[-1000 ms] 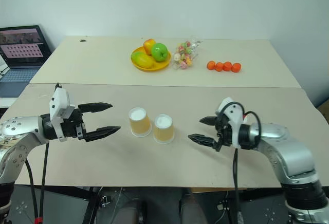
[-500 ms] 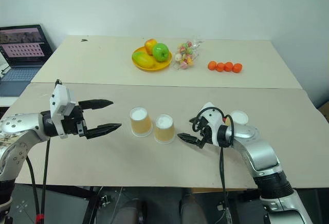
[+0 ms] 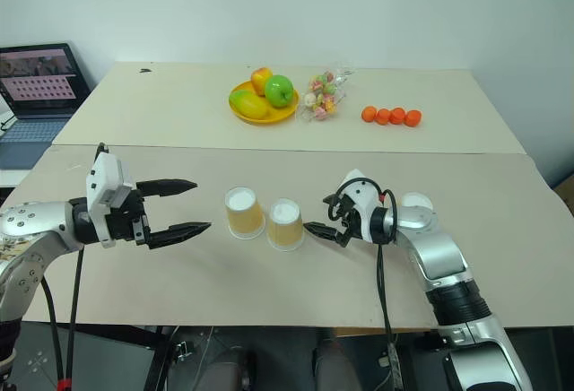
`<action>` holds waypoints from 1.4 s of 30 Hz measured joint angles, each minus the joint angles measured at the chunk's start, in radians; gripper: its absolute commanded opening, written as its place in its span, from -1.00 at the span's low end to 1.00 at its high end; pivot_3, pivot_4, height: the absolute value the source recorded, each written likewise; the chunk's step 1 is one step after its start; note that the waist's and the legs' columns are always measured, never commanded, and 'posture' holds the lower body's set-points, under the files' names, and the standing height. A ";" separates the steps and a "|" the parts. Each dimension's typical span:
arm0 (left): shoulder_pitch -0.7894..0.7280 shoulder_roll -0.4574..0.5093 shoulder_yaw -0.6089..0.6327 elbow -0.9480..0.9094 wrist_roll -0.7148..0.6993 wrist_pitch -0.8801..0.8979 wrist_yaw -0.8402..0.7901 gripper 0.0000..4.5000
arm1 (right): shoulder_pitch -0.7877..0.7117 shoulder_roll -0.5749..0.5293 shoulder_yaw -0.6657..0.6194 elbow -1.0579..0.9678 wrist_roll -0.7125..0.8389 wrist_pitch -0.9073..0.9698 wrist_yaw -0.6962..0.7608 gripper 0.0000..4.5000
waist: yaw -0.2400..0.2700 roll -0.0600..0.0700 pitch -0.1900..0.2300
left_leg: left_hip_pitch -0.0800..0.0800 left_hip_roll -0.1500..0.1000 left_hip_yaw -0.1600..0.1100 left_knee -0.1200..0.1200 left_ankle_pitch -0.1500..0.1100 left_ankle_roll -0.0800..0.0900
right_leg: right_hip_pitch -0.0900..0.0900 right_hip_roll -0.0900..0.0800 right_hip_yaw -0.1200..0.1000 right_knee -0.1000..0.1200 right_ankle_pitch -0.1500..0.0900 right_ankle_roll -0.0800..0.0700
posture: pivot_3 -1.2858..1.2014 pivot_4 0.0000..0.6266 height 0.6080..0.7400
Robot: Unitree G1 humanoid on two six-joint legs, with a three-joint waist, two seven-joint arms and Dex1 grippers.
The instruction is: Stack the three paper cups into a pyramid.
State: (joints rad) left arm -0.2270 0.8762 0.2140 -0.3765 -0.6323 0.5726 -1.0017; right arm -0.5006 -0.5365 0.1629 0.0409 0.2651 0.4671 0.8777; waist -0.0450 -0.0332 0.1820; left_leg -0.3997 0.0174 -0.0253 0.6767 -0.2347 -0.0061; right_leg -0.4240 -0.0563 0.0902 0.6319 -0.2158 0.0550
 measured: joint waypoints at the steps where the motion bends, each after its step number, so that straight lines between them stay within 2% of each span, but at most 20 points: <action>1: 0.001 0.000 0.001 0.000 0.000 0.000 0.000 1.00 | -0.003 0.006 0.003 0.010 -0.007 -0.007 0.005 0.98 | 0.000 0.000 0.000 | 0.000 0.000 0.000 0.000 0.000 0.000 | 0.000 0.000 0.000 0.000 0.000 0.000 | 0.03 -0.52 0.91; 12: 0.003 -0.001 0.002 0.000 0.000 0.000 0.003 1.00 | -0.038 0.058 0.018 0.059 -0.029 -0.034 0.013 0.98 | 0.000 0.000 0.000 | 0.000 0.000 0.000 0.000 0.000 0.000 | 0.000 0.000 0.000 0.000 0.000 0.000 | 0.03 -0.52 0.91; 20: 0.002 -0.004 0.000 0.000 0.000 0.000 0.005 1.00 | -0.034 0.038 0.018 0.064 -0.046 -0.044 0.023 0.98 | 0.000 0.000 0.000 | 0.000 0.000 0.000 0.000 0.000 0.000 | 0.000 0.000 0.000 0.000 0.000 0.000 | 0.03 -0.52 0.91; 27: -0.020 -0.009 -0.017 0.003 0.000 0.000 -0.001 1.00 | 0.020 -0.092 -0.038 -0.026 -0.043 -0.013 0.040 0.98 | 0.005 0.000 0.000 | 0.000 -0.001 0.000 0.000 0.000 0.000 | 0.000 -0.001 0.000 0.000 0.000 0.000 | 0.03 -0.52 0.91; 30: -0.039 -0.025 -0.038 0.021 0.002 -0.001 -0.009 1.00 | 0.028 -0.191 -0.140 -0.125 0.000 0.067 0.044 0.98 | 0.004 0.001 0.000 | 0.000 -0.001 0.000 0.000 0.000 0.000 | 0.000 0.000 0.000 0.000 0.000 0.000 | 0.03 -0.52 0.91; 33: -0.048 -0.045 -0.055 0.033 0.003 -0.003 -0.014 1.00 | 0.006 -0.231 -0.204 -0.182 0.035 0.118 0.036 0.98 | -0.003 0.000 0.000 | 0.000 0.000 0.000 0.000 0.000 0.000 | 0.000 0.000 0.000 0.000 0.000 0.000 | 0.03 -0.52 0.91; 37: -0.102 -0.077 -0.106 0.065 0.007 -0.006 -0.032 1.00 | -0.029 -0.365 -0.315 -0.264 0.075 0.224 0.028 0.98 | 0.004 0.001 0.000 | 0.000 -0.001 0.000 0.000 0.000 0.000 | 0.000 0.000 0.000 0.000 0.000 0.000 | 0.03 -0.52 0.91; 39: -0.108 -0.080 -0.116 0.080 0.009 -0.007 -0.035 1.00 | -0.033 -0.382 -0.348 -0.279 0.078 0.238 0.022 0.98 | 0.003 0.000 0.000 | 0.000 0.000 0.000 0.000 0.000 0.000 | 0.001 0.000 0.000 -0.001 0.000 0.000 | 0.03 -0.52 0.91; 42: -0.146 -0.102 -0.151 0.116 0.028 -0.031 -0.052 1.00 | 0.099 -0.435 -0.434 -0.319 0.097 0.283 0.024 0.98 | 0.012 0.000 0.000 | -0.001 -0.001 0.000 0.000 0.000 0.000 | 0.001 -0.001 -0.001 -0.002 -0.001 0.001 | 0.03 -0.52 0.91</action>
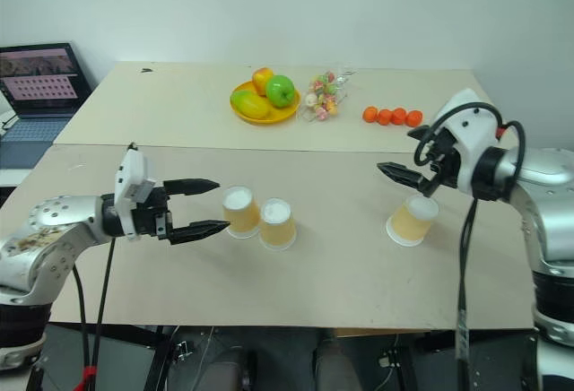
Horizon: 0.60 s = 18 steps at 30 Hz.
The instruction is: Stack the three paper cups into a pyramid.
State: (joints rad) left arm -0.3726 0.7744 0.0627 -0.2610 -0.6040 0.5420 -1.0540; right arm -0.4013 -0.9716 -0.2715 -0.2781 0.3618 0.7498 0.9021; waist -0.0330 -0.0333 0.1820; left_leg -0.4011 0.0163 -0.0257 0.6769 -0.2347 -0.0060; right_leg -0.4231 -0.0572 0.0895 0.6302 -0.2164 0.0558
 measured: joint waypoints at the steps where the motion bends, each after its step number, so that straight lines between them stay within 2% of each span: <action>1: -0.013 -0.005 -0.011 0.013 0.008 -0.002 -0.007 1.00 | 0.073 -0.001 -0.057 -0.008 0.004 0.004 -0.001 0.98 | 0.007 0.000 0.000 | -0.001 0.000 0.000 0.000 0.000 0.000 | 0.000 0.000 0.000 0.000 0.000 0.000 | 0.03 -0.52 0.91; 3: -0.025 -0.008 -0.020 0.033 0.014 -0.008 -0.021 1.00 | 0.213 0.026 -0.163 -0.005 0.006 0.003 -0.006 0.98 | 0.017 0.000 0.000 | -0.001 -0.001 0.000 0.000 0.000 0.000 | 0.000 0.000 0.000 -0.001 0.000 0.001 | 0.03 -0.52 0.91; 6: -0.045 -0.011 -0.031 0.058 0.019 -0.010 -0.038 1.00 | 0.341 0.104 -0.251 -0.001 0.016 -0.022 -0.025 0.98 | 0.015 0.000 0.000 | -0.001 -0.001 0.001 0.001 0.000 0.000 | 0.000 -0.001 0.001 0.000 0.000 0.001 | 0.03 -0.52 0.91; 11: -0.070 -0.016 -0.042 0.065 0.017 -0.010 -0.056 1.00 | 0.395 0.240 -0.392 -0.004 0.118 -0.054 -0.055 0.98 | -0.006 0.000 0.000 | 0.004 0.001 0.001 0.000 0.000 0.000 | 0.003 0.002 0.002 0.002 -0.003 0.006 | 0.03 -0.52 0.91; 18: -0.087 -0.016 -0.042 0.079 0.018 -0.010 -0.060 1.00 | 0.418 0.343 -0.402 -0.015 0.203 -0.086 -0.109 0.98 | -0.013 0.001 -0.001 | 0.003 0.001 0.002 0.000 0.000 0.000 | 0.002 0.002 0.004 0.002 -0.002 0.003 | 0.03 -0.52 0.91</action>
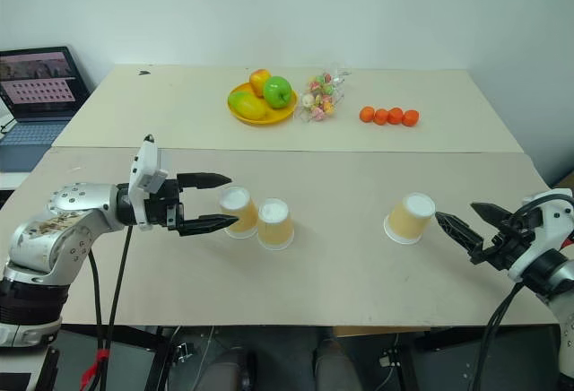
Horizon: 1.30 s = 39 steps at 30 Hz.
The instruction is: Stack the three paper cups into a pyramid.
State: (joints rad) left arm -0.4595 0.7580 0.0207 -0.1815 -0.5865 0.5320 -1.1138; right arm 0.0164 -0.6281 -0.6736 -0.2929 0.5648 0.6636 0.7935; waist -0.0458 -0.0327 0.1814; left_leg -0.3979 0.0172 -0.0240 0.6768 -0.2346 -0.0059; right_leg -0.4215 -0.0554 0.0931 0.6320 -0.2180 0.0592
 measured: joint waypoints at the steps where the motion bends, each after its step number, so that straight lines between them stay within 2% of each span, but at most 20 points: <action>1: 0.000 0.000 0.000 0.001 0.000 0.000 0.000 1.00 | 0.000 0.009 0.010 -0.002 0.004 -0.010 -0.009 0.98 | 0.001 0.000 0.000 | 0.000 0.000 0.000 0.000 0.000 0.000 | 0.000 0.000 0.000 0.000 0.000 0.000 | 0.03 -0.52 0.91; 13: -0.036 0.004 0.002 0.004 0.018 0.000 0.010 1.00 | -0.030 0.036 0.157 0.049 -0.004 -0.096 -0.067 0.98 | 0.002 0.000 0.000 | 0.000 0.000 0.000 0.000 0.000 0.000 | 0.000 0.000 0.000 0.000 0.000 -0.001 | 0.03 -0.52 0.91; 37: 0.000 0.058 0.042 -0.061 -0.004 0.061 0.034 1.00 | -0.173 0.023 0.330 0.252 -0.091 -0.212 -0.059 0.98 | 0.001 0.000 0.000 | -0.001 -0.001 0.000 0.000 0.000 0.000 | 0.000 -0.001 0.000 0.000 0.002 -0.003 | 0.03 -0.52 0.91; 39: 0.001 0.058 0.042 -0.065 -0.005 0.062 0.035 1.00 | -0.180 0.023 0.339 0.262 -0.091 -0.214 -0.059 0.76 | 0.002 0.000 0.000 | 0.000 0.000 0.000 0.000 0.000 0.000 | 0.000 0.000 0.000 0.000 0.002 -0.003 | 0.03 -0.52 0.91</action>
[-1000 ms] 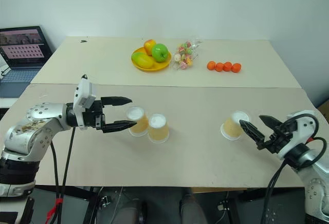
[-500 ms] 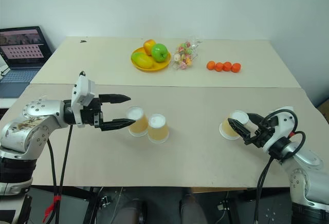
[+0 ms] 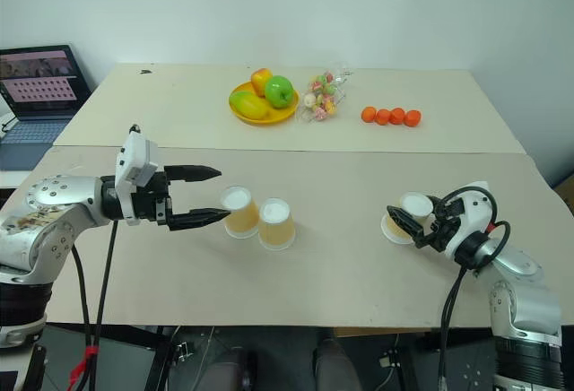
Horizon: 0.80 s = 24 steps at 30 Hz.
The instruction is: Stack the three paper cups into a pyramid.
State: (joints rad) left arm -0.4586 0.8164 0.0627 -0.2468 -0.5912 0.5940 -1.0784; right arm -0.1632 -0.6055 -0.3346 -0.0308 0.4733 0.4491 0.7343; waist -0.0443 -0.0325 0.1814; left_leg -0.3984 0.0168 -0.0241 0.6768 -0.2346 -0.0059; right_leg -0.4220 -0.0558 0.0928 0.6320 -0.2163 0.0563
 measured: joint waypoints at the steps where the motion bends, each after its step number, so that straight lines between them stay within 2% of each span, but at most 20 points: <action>1: 0.001 0.000 0.001 -0.002 -0.001 0.000 0.001 1.00 | -0.003 0.000 0.002 0.002 0.000 0.000 0.000 0.67 | 0.000 0.000 0.000 | 0.000 0.000 0.000 0.000 0.000 0.000 | 0.000 0.000 0.000 0.000 0.000 0.000 | 0.03 -0.52 0.91; 3: 0.005 0.001 0.002 -0.005 -0.002 0.002 0.004 1.00 | -0.008 0.000 0.002 0.002 0.000 -0.002 0.001 0.34 | -0.001 0.000 0.000 | 0.000 0.000 0.000 0.000 0.000 0.000 | 0.000 0.000 0.000 0.000 0.000 0.000 | 0.03 -0.52 0.91; 4: 0.007 0.002 0.003 -0.007 -0.002 0.005 0.006 1.00 | -0.010 0.000 0.002 0.003 0.000 -0.003 0.001 0.25 | 0.000 0.000 0.000 | 0.000 0.000 0.000 0.000 0.000 0.000 | 0.000 0.000 0.000 0.000 0.000 0.000 | 0.03 -0.52 0.91; 10: 0.034 0.010 0.033 -0.010 -0.002 0.006 0.008 1.00 | -0.031 -0.017 0.002 0.005 0.000 -0.003 0.002 0.25 | -0.001 0.000 0.000 | 0.000 0.000 0.000 0.000 0.000 0.000 | 0.000 0.000 0.000 0.000 0.000 0.000 | 0.03 -0.52 0.91; 17: 0.097 0.041 0.087 -0.019 -0.004 0.008 0.009 1.00 | -0.144 -0.104 0.038 -0.001 0.000 0.061 0.008 0.25 | -0.005 0.000 0.000 | 0.000 0.000 0.001 0.000 0.000 0.000 | -0.001 0.000 0.001 0.000 0.000 0.000 | 0.03 -0.52 0.91; 20: 0.162 0.046 0.133 -0.052 -0.005 0.011 0.028 1.00 | -0.301 -0.151 0.138 -0.021 -0.021 0.147 0.014 0.25 | -0.017 0.001 0.001 | 0.000 0.001 0.001 0.000 0.000 0.000 | -0.001 0.000 0.001 0.001 0.000 0.000 | 0.03 -0.52 0.91; 24: 0.231 0.039 0.155 -0.109 -0.008 0.012 0.050 1.00 | -0.481 -0.137 0.242 -0.079 -0.017 0.218 0.032 0.25 | -0.022 0.001 0.001 | -0.001 0.001 -0.001 -0.001 0.000 0.000 | -0.002 0.001 0.000 0.000 0.000 -0.001 | 0.03 -0.52 0.91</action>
State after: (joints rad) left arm -0.2281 0.8555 0.2181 -0.3561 -0.5987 0.6063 -1.0283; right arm -0.6447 -0.7423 -0.0923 -0.1102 0.4565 0.6675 0.7668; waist -0.0661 -0.0313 0.1822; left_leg -0.3990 0.0182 -0.0247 0.6762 -0.2346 -0.0059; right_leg -0.4238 -0.0549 0.0924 0.6319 -0.2161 0.0555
